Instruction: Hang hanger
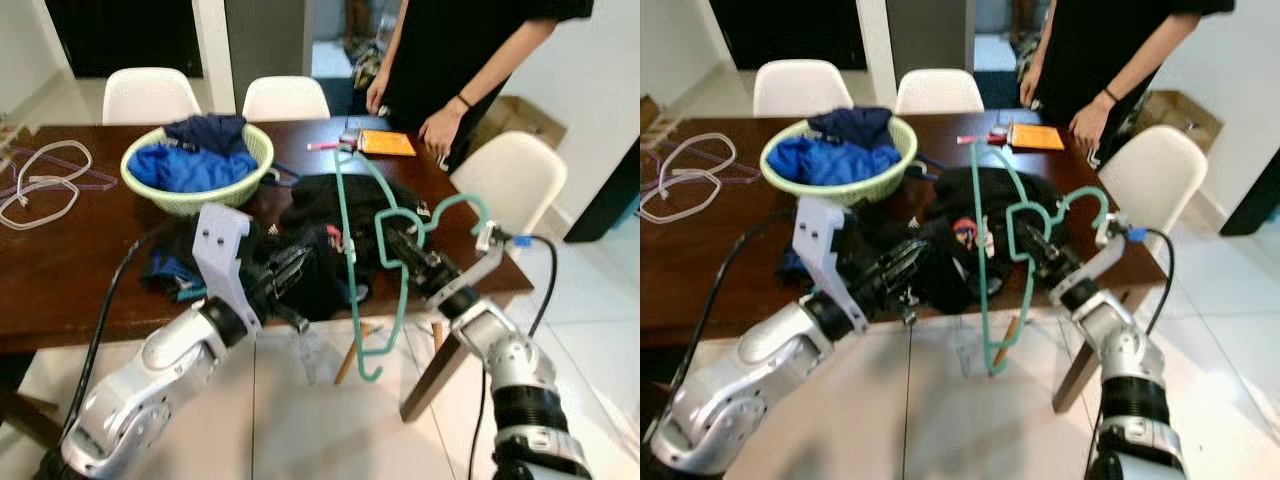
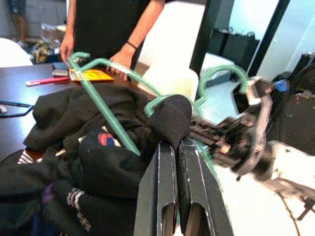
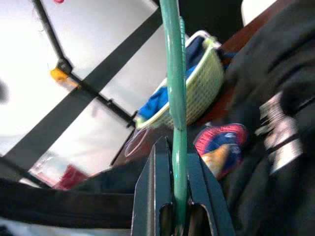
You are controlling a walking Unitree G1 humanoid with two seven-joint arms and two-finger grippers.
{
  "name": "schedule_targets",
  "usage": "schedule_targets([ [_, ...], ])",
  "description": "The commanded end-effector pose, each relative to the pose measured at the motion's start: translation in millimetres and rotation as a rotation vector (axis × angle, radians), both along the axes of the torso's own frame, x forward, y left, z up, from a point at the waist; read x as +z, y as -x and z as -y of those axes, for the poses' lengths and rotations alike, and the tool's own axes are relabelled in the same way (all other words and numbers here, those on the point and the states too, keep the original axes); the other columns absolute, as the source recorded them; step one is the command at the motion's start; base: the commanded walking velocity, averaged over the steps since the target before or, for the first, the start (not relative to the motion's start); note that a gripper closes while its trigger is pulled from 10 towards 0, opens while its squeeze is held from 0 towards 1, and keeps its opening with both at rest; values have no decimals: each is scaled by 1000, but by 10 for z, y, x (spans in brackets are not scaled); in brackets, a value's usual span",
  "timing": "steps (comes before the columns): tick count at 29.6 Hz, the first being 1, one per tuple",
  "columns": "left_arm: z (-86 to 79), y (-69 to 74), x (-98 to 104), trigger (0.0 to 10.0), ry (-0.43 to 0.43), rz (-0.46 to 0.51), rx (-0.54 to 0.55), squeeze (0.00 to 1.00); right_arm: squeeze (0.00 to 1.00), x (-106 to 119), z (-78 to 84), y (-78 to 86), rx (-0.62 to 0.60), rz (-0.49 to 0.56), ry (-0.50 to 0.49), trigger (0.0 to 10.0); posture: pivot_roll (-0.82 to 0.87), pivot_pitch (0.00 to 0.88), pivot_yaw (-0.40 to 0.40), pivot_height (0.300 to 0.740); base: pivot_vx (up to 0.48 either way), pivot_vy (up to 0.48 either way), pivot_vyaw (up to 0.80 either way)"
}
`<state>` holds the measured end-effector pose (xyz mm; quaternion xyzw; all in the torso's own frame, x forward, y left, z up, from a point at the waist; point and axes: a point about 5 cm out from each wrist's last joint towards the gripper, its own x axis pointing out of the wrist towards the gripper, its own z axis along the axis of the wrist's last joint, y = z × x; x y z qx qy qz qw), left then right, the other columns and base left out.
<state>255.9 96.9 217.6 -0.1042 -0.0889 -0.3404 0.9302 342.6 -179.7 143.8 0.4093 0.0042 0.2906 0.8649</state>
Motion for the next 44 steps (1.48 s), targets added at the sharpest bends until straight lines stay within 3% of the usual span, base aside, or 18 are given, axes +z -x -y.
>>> schedule_targets([
  [1, 71, -22, 29, 10000, -12, 15, -33, 0, 0, -21, 70, -13, -46, -29, 4, 10000, 116, 42, -38, 740, -326, 0, -800],
  [7, 53, -125, -85, 10000, -49, -12, -27, 0, 0, -59, 149, -52, -157, -70, 53, 10000, 106, 40, -36, 740, -109, 0, -800],
  [8, -5, -173, -172, 10000, -107, -29, 3, 0, 0, -66, 169, -66, -192, -81, 80, 10000, 94, 40, -35, 740, 0, 0, -800],
  [9, -5, -173, -172, 10000, -107, -29, 3, 0, 0, -66, 169, -66, -192, -81, 80, 10000, 94, 40, -35, 740, 0, 0, -800],
  [11, -217, -287, -371, 10000, -303, -31, 109, 0, 0, -80, 209, -96, -260, -105, 130, 10000, 86, 41, -39, 740, 0, 0, -800],
  [14, -287, -315, -425, 10000, -363, -26, 138, 0, 0, -82, 222, -104, -278, -111, 144, 10000, 86, 40, -40, 740, 0, 0, -800],
  [15, -400, -367, -543, 10000, -499, -21, 185, 0, 0, -95, 247, -120, -317, -131, 177, 10000, 87, 42, -46, 740, 0, 0, -800],
  [16, -400, -367, -543, 10000, -499, -21, 185, 0, 0, -95, 247, -120, -317, -131, 177, 10000, 87, 42, -46, 740, 0, 0, -800],
  [19, -539, -464, -595, 10000, -393, -77, 237, 0, 0, -142, 346, -171, -471, -209, 315, 10000, 87, 39, -50, 740, 0, 0, -800],
  [26, -398, -486, -611, 10000, -432, -36, 141, 0, 0, -176, 384, -207, -559, -260, 470, 10000, 87, 36, -55, 740, 0, 0, -800],
  [28, -410, -525, -599, 10000, -389, -51, 152, 0, 0, -179, 377, -214, -564, -264, 512, 10000, 84, 37, -54, 740, 0, 0, -800],
  [30, -452, -596, -584, 10000, -274, -105, 161, 0, 0, -186, 362, -225, -572, -271, 569, 10000, 79, 35, -57, 740, 0, 0, -800],
  [34, -467, -632, -592, 10000, -204, -140, 122, 0, 0, -184, 337, -243, -575, -268, 621, 10000, 71, 34, -60, 740, 0, 0, -800],
  [40, -501, -687, -683, 10000, -216, -173, 82, 0, 0, -156, 263, -309, -551, -244, 697, 10000, 43, 32, -40, 740, 0, 0, -800],
  [44, -680, -760, -772, 10000, -175, -232, 112, 0, 0, -133, 205, -359, -538, -215, 808, 10000, 25, 29, -23, 740, 0, 0, -800],
])
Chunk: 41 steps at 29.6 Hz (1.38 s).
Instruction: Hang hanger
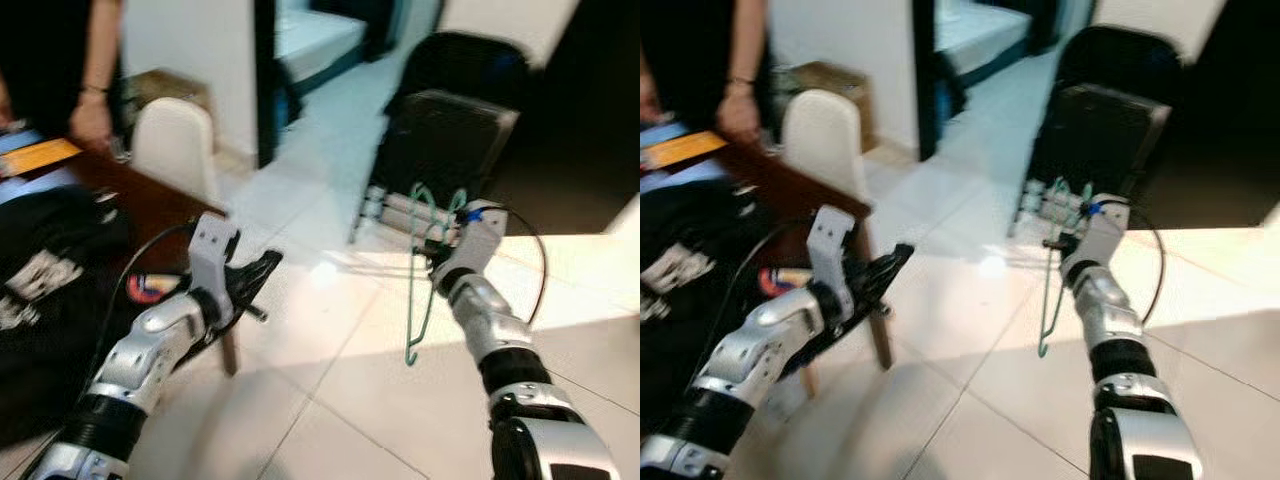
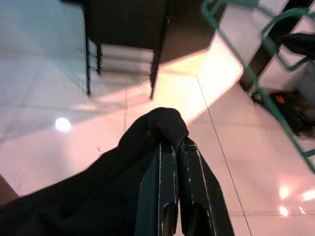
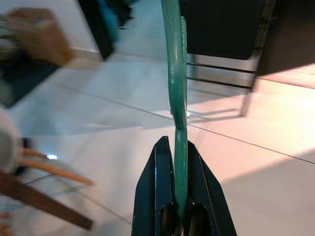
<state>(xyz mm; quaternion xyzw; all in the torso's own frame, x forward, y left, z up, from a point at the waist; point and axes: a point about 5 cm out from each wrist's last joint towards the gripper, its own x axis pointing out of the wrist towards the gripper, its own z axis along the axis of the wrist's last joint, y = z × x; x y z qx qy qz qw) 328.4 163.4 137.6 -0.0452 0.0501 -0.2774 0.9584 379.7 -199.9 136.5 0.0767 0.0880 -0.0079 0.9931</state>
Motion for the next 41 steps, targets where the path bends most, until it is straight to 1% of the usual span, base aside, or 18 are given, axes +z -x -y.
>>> schedule_targets([
  [1, -15, -35, 28, 10000, 25, 6, -4, 0, 0, -60, 3, 11, -1, -24, 43, 10000, 25, 29, -23, 740, 0, 0, -800],
  [3, -48, -64, 4, 10000, 37, -8, -3, 0, 0, -50, -25, -5, 10, -26, 92, 10000, 26, 31, -28, 740, 0, 0, -800],
  [4, -48, -64, 4, 10000, 37, -8, -3, 0, 0, -50, -25, -5, 10, -26, 92, 10000, 26, 31, -28, 740, 0, 0, -800],
  [5, -27, -54, -22, 10000, 37, -27, -41, 0, 0, -47, -32, -13, 13, -28, 102, 10000, 27, 33, -30, 740, 0, 0, -800],
  [7, 25, -33, -26, 10000, 81, -40, -114, 0, 0, -43, -43, -29, 15, -37, 109, 10000, 27, 35, -32, 740, 0, 0, -800],
  [8, 25, -33, -26, 10000, 81, -40, -114, 0, 0, -43, -43, -29, 15, -37, 109, 10000, 27, 35, -32, 740, 0, 0, -800],
  [10, 31, -59, 18, 10000, 141, -34, -114, 0, 0, -31, -73, -49, 30, -39, 131, 10000, 21, 41, -40, 740, 0, 0, -800],
  [13, 53, -79, 42, 10000, 162, -26, -111, 0, 0, -14, -110, -68, 51, -30, 123, 10000, 20, 43, -47, 740, 0, 0, -800],
  [16, 92, -77, 13, 10000, 134, -29, -135, 0, 0, -20, -85, -74, 42, -37, 74, 10000, 20, 46, -53, 740, 0, 0, -800],
  [18, 83, -78, -1, 10000, 139, -33, -142, 0, 0, -26, -68, -74, 37, -40, 55, 10000, 20, 48, -53, 740, 0, 0, -800],
  [23, 56, -92, 18, 10000, 174, -28, -147, 0, 0, -26, -65, -79, 39, -41, 56, 10000, 17, 51, -52, 740, 0, 0, -800],
  [26, 77, -92, 19, 10000, 164, -27, -157, 0, 0, -28, -57, -78, 39, -42, 53, 10000, 16, 50, -51, 740, 0, 0, -800],
  [27, 102, -90, 12, 10000, 146, -27, -168, 0, 0, -30, -55, -78, 39, -42, 52, 10000, 16, 50, -51, 740, 0, 0, -800],
  [29, 102, -90, 12, 10000, 146, -27, -168, 0, 0, -30, -55, -78, 39, -42, 52, 10000, 16, 50, -51, 740, 0, 0, -800],
  [35, 120, -83, -11, 10000, 96, -24, -186, 0, 0, -31, -63, -85, 45, -41, 39, 10000, 19, 51, -48, 740, 0, 0, -800],
  [37, 120, -83, -11, 10000, 96, -24, -186, 0, 0, -31, -63, -85, 45, -41, 39, 10000, 19, 51, -48, 740, 0, 0, -800],
  [40, 94, -78, 3, 10000, 83, -5, -190, 0, 0, -28, -77, -88, 56, -37, 11, 10000, 16, 51, -47, 740, 0, 0, -800],
  [41, 66, -67, 33, 10000, 66, 25, -196, 0, 0, -27, -82, -88, 64, -32, -14, 10000, 14, 49, -46, 740, 0, 0, -800],
])
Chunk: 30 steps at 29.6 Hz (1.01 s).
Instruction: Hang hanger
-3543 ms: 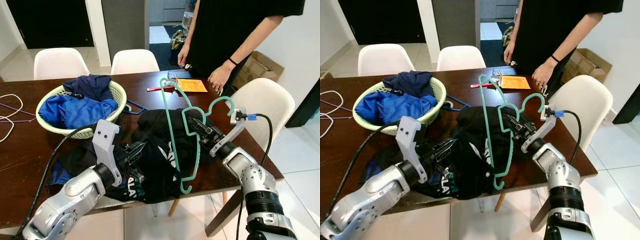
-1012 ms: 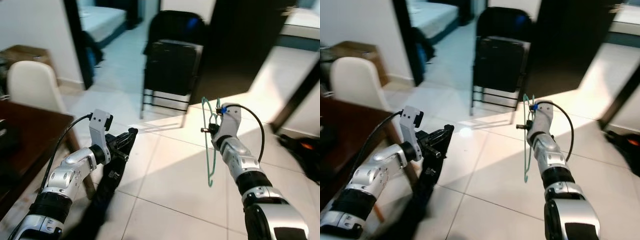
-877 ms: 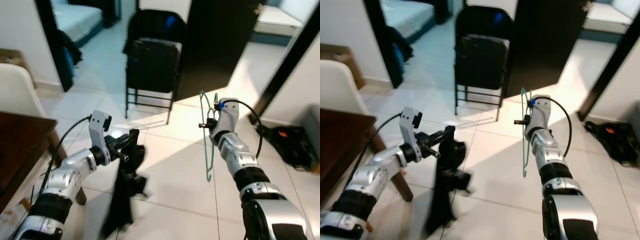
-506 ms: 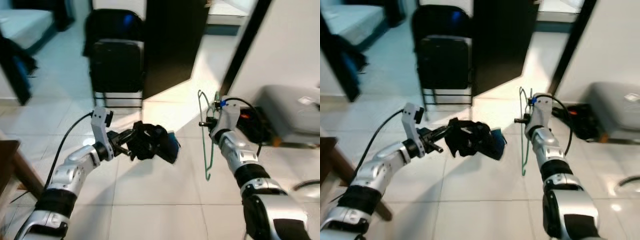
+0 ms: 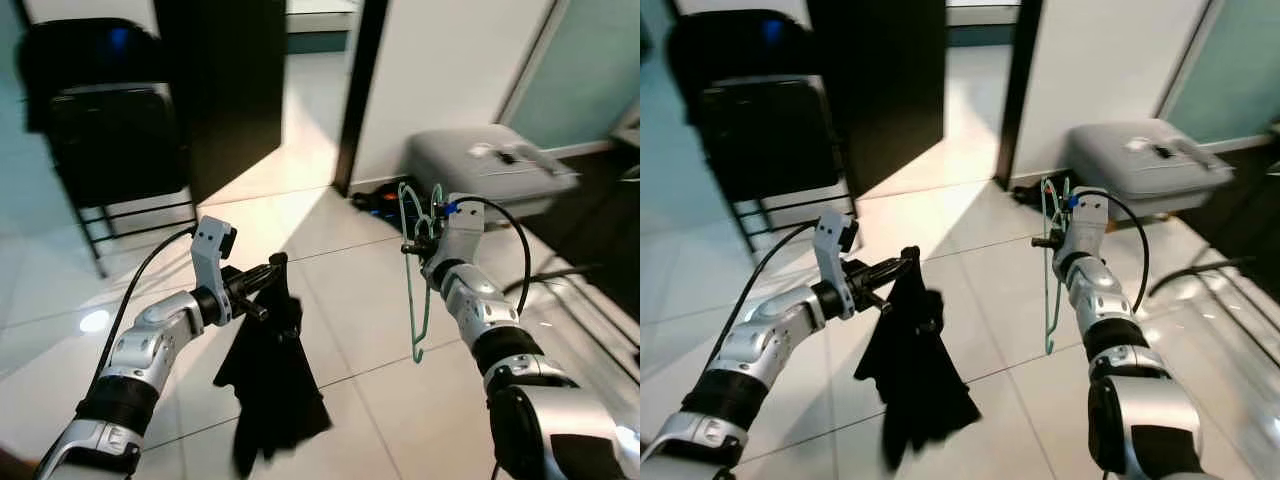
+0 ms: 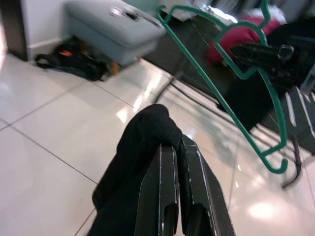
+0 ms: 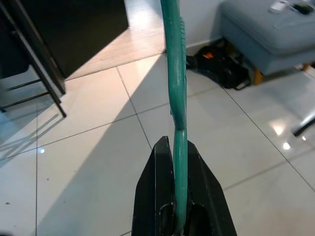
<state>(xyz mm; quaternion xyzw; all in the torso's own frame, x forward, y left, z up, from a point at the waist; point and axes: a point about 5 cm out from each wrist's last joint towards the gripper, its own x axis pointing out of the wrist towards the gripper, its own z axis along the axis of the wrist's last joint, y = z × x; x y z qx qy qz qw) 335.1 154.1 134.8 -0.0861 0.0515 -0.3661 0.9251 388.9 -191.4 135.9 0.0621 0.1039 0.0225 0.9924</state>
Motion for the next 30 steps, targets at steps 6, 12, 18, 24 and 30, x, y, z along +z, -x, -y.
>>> schedule_targets([
  [6, -83, 56, 126, 10000, -171, 177, -43, 0, 0, -22, 7, 13, 16, 8, -109, 10000, 16, 41, -39, 740, 0, 0, -800],
  [12, -171, 97, 330, 10000, -527, 396, -87, 0, 0, 4, -19, 29, 94, 55, -195, 10000, 18, 32, -30, 740, 0, 0, -800],
  [18, -268, 49, 604, 10000, -792, 564, -66, 0, 0, 56, -84, 26, 164, 101, -222, 10000, 16, 24, -25, 740, 0, 0, -800],
  [24, -336, 2, 1029, 10000, -925, 758, 16, 0, 0, 148, -172, 24, 257, 168, -206, 10000, 16, 29, -17, 740, 0, 0, -800],
  [30, -434, -16, 1220, 10000, -970, 817, 74, 0, 0, 307, -286, 75, 469, 255, -120, 10000, 17, 30, -15, 740, 0, 0, -667],
])
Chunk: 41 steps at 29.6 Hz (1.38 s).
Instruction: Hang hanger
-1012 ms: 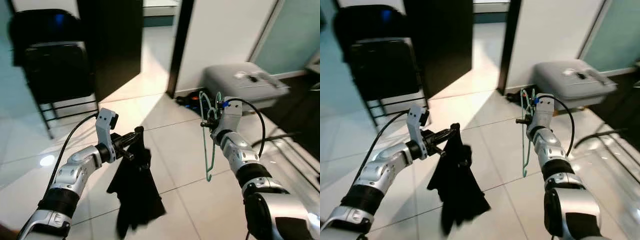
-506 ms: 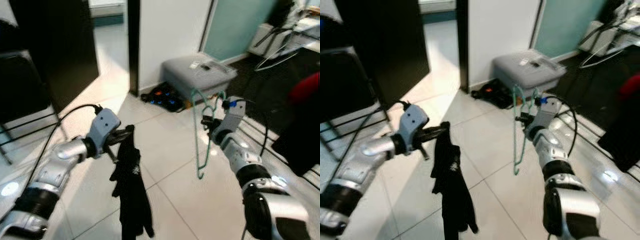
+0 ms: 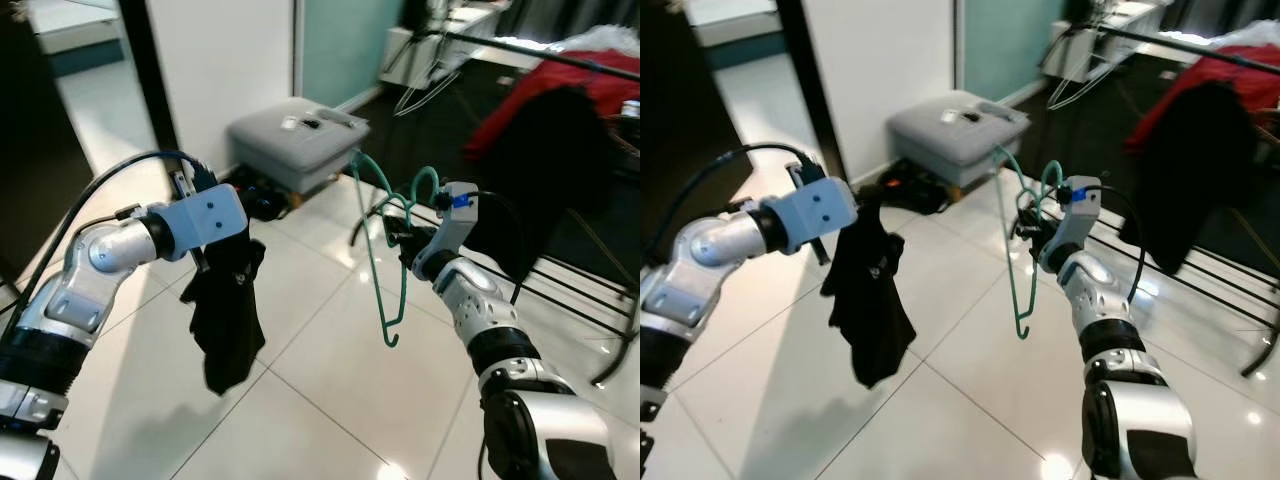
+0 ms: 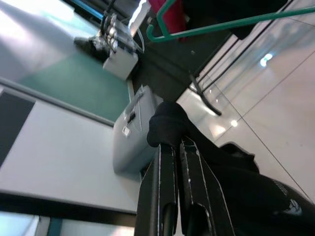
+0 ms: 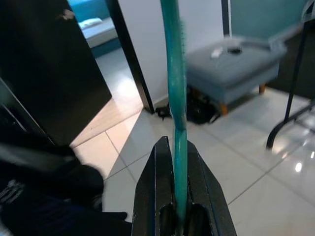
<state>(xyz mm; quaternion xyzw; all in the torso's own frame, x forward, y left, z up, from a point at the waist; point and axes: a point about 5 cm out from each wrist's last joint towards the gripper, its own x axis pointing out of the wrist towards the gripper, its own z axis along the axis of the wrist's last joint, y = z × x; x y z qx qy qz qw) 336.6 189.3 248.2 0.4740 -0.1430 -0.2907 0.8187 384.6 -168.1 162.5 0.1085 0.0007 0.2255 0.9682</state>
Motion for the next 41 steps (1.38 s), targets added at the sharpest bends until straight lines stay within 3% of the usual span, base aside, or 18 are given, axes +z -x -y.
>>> schedule_targets([
  [1, -82, -1, 86, 10000, -17, 36, 27, 0, 0, 42, -53, 32, 78, 41, 25, 10000, 17, 30, -15, 740, 0, 0, 0],
  [3, -137, -5, 178, 10000, -34, 68, 38, 0, 0, 230, -38, 94, 215, 127, 40, 10000, 7, 32, -15, 740, 0, 0, 0],
  [7, -183, -8, 277, 10000, -24, 86, 49, 0, 0, 390, 41, 158, 318, 189, 99, 10000, -3, 32, -18, 740, 0, 0, 0],
  [9, -237, 24, 458, 10000, 40, 121, 35, 0, 0, 532, 170, 281, 459, 216, 174, 10000, -5, 34, -20, 740, 0, 0, 0],
  [13, -279, 55, 565, 10000, 50, 163, 28, 0, 0, 613, 269, 401, 572, 205, 219, 10000, -5, 34, -20, 740, 0, 0, 0],
  [16, -291, 87, 645, 10000, 19, 188, 15, 0, 0, 687, 485, 599, 738, 122, 323, 10000, -9, 39, -30, 740, 0, 0, 0],
  [20, -245, 113, 668, 10000, 1, 188, -13, 0, 0, 698, 594, 672, 793, 61, 398, 10000, -10, 39, -30, 740, 0, 0, 0],
  [22, -216, 123, 667, 10000, -2, 184, -28, 0, 0, 706, 594, 670, 796, 57, 417, 10000, -11, 40, -33, 740, 0, 0, 0],
  [25, -131, 144, 612, 10000, -9, 118, -76, 0, 0, 747, 464, 673, 825, 84, 433, 10000, -16, 41, -34, 740, 0, 0, 0],
  [27, -71, 161, 508, 10000, -39, 25, -99, 0, 0, 795, 311, 724, 885, 107, 407, 10000, -12, 42, -35, 740, 0, 0, 0],
  [30, -78, 164, 436, 10000, -66, -27, -82, 0, 0, 834, 218, 776, 933, 119, 375, 10000, -10, 42, -36, 740, 0, 0, 0],
  [37, -129, 157, 416, 10000, -74, -48, -41, 0, 0, 886, 90, 860, 1017, 132, 341, 10000, -11, 43, -39, 740, 0, 0, 0],
  [41, -127, 151, 416, 10000, -70, -46, -33, 0, 0, 879, 19, 831, 989, 147, 387, 10000, -11, 43, -39, 740, 0, 0, 0],
])
